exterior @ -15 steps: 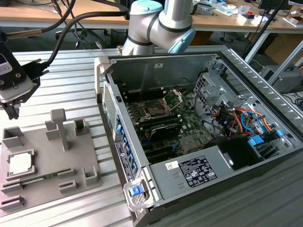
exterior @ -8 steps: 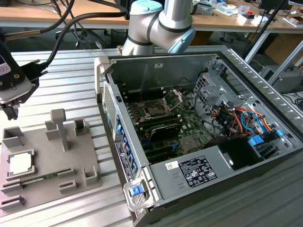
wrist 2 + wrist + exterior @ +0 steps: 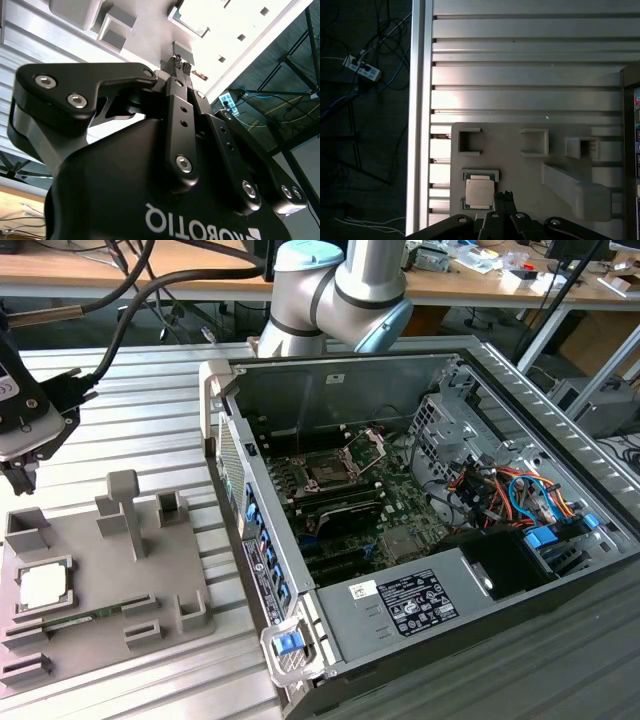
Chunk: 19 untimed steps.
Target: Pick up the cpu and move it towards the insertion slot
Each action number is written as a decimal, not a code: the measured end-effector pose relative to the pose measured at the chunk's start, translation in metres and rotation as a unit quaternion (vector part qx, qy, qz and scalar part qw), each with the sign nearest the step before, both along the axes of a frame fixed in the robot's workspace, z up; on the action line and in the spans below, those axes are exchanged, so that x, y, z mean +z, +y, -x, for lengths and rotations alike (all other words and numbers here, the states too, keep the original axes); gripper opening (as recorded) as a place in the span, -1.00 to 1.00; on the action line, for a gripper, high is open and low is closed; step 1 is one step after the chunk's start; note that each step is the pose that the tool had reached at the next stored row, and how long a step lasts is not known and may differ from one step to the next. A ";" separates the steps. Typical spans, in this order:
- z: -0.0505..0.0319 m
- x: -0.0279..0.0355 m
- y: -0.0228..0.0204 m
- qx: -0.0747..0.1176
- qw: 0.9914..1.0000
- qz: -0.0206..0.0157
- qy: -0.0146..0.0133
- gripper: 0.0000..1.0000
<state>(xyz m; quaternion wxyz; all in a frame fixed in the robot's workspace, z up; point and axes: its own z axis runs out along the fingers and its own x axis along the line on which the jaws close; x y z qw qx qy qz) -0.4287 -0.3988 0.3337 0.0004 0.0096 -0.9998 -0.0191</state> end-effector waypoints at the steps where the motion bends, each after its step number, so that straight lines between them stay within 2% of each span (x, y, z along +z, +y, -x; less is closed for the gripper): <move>1: 0.0006 -0.0003 0.0000 0.000 1.000 0.000 0.000 -0.79; 19: 0.0074 -0.0056 -0.0012 0.000 1.000 0.000 0.000 -0.79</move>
